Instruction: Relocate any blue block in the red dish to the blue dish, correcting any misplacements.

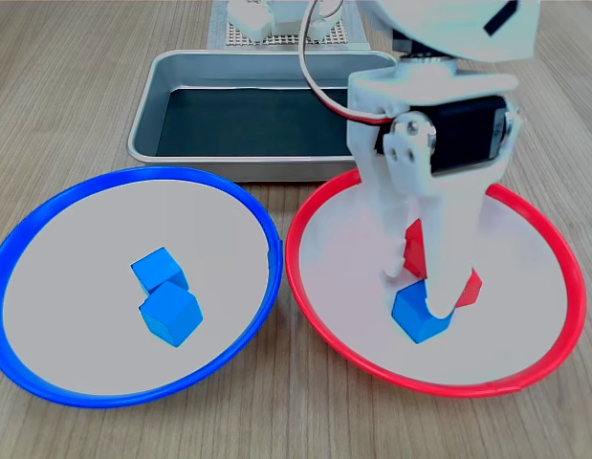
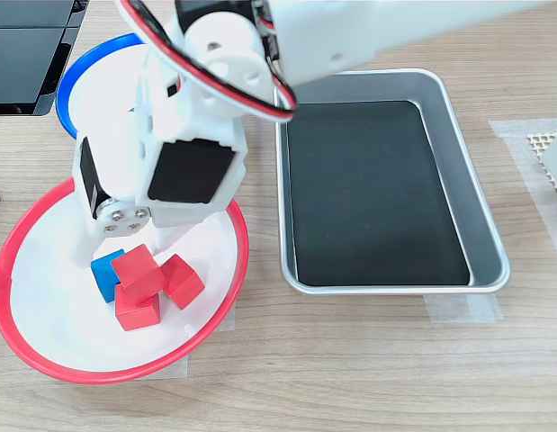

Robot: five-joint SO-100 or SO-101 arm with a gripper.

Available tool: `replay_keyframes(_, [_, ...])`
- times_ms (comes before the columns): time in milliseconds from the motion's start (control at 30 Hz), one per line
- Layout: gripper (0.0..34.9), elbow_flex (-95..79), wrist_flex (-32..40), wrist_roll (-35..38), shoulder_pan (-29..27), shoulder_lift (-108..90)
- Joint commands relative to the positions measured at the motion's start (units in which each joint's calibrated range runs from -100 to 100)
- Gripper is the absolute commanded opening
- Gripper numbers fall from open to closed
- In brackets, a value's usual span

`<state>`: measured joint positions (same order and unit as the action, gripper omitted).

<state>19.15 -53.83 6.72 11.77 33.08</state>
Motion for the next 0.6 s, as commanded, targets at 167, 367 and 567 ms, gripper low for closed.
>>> replay_keyframes(167, [16.1,5.3,0.22,-0.15,-0.24,2.02])
replay_keyframes(367, [15.7,7.75,-0.36,-0.05,-0.43,4.41])
replay_keyframes(567, [14.4,9.48,-0.69,0.05,-0.43,6.45])
